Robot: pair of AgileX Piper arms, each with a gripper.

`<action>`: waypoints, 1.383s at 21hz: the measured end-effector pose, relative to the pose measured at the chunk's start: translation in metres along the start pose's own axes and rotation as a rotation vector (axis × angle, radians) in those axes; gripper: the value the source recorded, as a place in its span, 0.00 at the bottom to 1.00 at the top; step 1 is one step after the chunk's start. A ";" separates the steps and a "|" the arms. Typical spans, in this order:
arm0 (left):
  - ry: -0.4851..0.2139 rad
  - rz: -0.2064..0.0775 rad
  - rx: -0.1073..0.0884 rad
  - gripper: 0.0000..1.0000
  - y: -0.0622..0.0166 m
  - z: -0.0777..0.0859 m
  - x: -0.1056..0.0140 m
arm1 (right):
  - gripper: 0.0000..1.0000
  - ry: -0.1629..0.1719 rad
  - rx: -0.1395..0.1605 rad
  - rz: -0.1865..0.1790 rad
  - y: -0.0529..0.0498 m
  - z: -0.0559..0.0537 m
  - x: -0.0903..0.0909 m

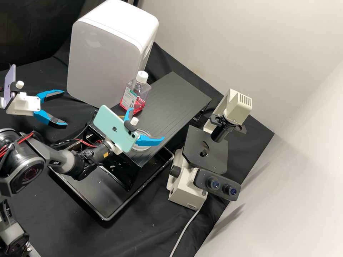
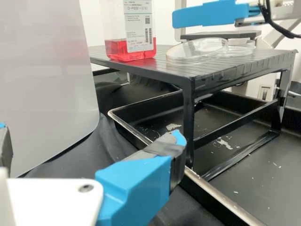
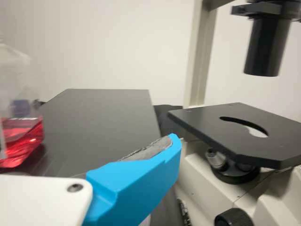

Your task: Place the lid on the petri dish

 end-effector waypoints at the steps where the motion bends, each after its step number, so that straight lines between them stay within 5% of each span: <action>1: 0.000 0.000 0.000 1.00 0.0000 0.000 0.000 | 1.00 0.011 -0.005 -0.003 -0.002 -0.002 -0.003; 6: -0.002 0.000 0.000 1.00 -0.0001 0.001 0.000 | 1.00 0.086 -0.059 -0.010 -0.014 -0.012 -0.019; 10: -0.002 0.000 0.000 1.00 -0.0001 0.001 0.000 | 1.00 0.075 -0.097 -0.058 -0.027 -0.007 -0.029; 15: -0.002 0.000 0.000 1.00 -0.0001 0.001 0.000 | 1.00 0.068 -0.140 -0.074 -0.037 0.001 -0.034; 25: -0.003 -0.001 0.008 1.00 -0.0002 0.001 0.000 | 1.00 0.074 -0.133 -0.051 -0.041 0.004 -0.037; 29: -0.004 -0.006 0.016 1.00 -0.0016 0.001 0.000 | 1.00 0.078 -0.159 -0.046 -0.040 0.004 -0.037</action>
